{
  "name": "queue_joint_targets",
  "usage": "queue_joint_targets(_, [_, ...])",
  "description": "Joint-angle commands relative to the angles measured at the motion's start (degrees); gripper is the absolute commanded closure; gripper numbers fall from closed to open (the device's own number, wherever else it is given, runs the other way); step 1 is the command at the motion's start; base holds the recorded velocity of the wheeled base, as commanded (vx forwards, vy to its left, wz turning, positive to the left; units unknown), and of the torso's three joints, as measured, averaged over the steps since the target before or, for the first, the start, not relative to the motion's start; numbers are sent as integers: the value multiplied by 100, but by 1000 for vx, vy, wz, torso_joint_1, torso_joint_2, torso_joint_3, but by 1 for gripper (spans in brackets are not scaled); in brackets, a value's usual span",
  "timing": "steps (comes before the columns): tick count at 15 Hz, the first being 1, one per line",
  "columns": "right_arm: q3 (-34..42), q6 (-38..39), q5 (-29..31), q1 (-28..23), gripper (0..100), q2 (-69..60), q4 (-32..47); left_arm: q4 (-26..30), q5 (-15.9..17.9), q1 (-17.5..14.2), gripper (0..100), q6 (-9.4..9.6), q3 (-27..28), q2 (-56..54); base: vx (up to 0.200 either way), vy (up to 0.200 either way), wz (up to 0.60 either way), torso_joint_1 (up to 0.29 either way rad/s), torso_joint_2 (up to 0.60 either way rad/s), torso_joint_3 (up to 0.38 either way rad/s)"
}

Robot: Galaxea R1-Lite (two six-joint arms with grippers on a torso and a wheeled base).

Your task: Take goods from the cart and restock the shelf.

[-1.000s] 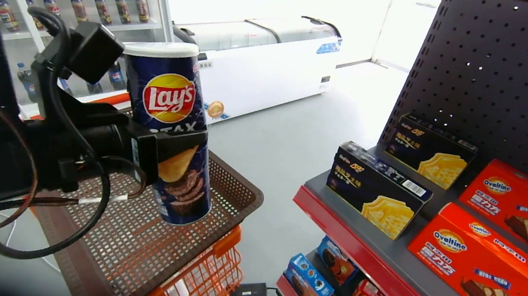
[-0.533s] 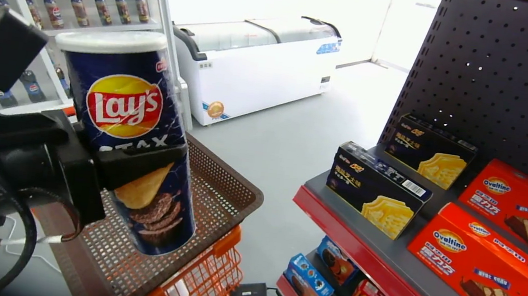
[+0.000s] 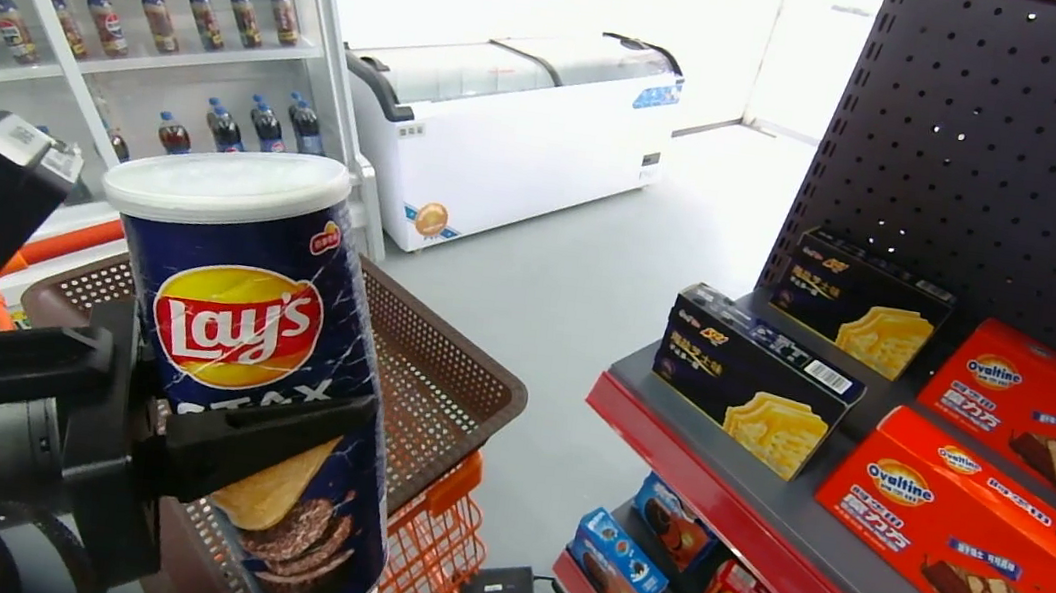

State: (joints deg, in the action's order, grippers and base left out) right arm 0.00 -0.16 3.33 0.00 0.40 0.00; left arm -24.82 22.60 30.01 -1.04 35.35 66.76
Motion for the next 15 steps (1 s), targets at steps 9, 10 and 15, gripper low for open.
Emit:
queue_joint_targets(9, [0, -11, -166, 0, 0, 4, 0, 381, 315, 268, 100, 7, -151, -233, 0, 0, -133, 0, 1, 1])
queue_joint_targets(10, [0, -11, -175, 0, 0, 4, 0, 443, 324, 268, 100, 7, -134, -268, 0, 0, -600, -2, 2, 2])
queue_joint_targets(15, [0, -11, -183, 0, 0, 4, 0, 443, 385, 286, 100, 16, -81, -295, 0, 0, -600, 2, 1, 2])
